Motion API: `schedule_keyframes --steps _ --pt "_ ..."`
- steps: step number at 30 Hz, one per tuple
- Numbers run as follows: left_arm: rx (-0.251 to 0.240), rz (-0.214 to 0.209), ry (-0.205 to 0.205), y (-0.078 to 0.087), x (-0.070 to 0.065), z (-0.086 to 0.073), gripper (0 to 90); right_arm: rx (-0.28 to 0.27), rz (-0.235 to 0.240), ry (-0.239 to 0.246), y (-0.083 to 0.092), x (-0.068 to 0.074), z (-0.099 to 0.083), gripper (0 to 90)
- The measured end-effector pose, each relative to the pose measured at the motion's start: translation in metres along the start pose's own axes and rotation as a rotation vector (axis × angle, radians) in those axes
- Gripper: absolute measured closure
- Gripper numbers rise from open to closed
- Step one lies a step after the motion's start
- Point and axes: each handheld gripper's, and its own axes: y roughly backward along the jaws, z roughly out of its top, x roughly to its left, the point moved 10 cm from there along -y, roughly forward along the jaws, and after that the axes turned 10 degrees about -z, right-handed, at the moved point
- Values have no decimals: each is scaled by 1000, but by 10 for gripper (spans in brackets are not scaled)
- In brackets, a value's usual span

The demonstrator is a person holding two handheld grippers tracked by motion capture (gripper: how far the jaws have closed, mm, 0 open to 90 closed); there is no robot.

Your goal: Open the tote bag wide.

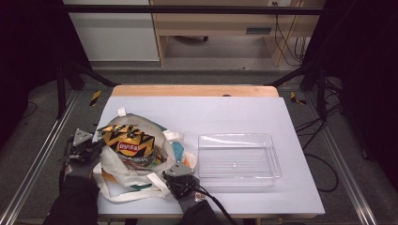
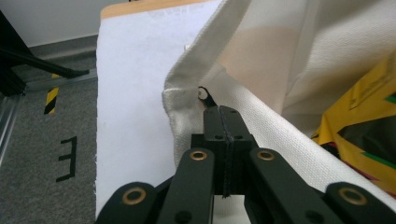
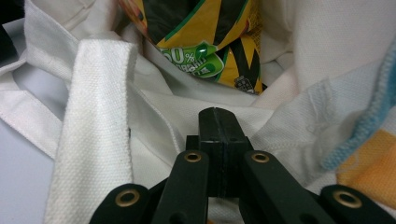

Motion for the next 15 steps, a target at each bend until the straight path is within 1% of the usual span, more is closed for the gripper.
schedule_keyframes --steps 3,8,11,13,15 --pt "13 6 -15 -3 -2 -2 898 1 1 -1 0 0 0 900" --pt "36 11 -12 -6 -1 -7 898 0 1 -3 0 0 0 900" --pt "31 7 -7 -6 -1 -6 897 3 2 -13 0 0 0 900" --pt "23 1 -4 -3 -1 -5 897 -6 6 -16 1 0 2 900" --pt "-2 -4 4 0 -1 -1 895 -14 5 -16 3 0 4 898"
